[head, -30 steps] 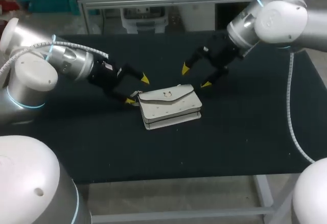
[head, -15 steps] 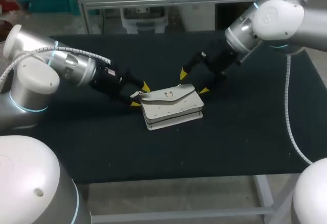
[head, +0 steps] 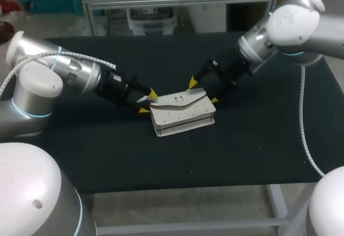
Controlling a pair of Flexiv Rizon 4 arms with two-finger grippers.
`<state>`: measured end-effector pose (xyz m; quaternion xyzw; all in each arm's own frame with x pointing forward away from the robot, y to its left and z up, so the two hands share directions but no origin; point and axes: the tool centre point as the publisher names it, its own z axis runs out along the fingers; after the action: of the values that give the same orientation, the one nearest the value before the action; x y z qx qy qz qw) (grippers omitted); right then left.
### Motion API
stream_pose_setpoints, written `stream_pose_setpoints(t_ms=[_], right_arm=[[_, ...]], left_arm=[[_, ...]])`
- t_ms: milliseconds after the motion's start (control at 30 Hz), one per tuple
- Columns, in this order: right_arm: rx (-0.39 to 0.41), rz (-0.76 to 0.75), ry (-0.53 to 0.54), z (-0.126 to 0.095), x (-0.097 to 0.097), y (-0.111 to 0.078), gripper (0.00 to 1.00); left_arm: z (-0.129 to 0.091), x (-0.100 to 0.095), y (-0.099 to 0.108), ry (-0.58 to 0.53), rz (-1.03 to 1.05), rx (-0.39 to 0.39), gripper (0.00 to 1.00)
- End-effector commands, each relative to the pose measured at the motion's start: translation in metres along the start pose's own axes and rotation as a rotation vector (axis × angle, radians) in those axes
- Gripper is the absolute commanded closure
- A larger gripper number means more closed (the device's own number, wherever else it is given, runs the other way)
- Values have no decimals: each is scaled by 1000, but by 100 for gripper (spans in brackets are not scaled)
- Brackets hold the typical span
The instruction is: Pick up the bag, open it, inspect its contents, close it, and place it on the opposite side
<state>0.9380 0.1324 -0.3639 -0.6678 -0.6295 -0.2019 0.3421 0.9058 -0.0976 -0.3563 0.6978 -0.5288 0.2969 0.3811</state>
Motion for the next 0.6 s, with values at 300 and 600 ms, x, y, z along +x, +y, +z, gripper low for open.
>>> stream_pose_setpoints(t_ms=[300, 600], right_arm=[[-19, 1, 9, 6, 3, -7, 35], [-59, 33, 19, 13, -5, -15, 33]], left_arm=[[3, -4, 8, 22, 25, -24, 46], [17, -4, -4, 26, 31, -61, 76]])
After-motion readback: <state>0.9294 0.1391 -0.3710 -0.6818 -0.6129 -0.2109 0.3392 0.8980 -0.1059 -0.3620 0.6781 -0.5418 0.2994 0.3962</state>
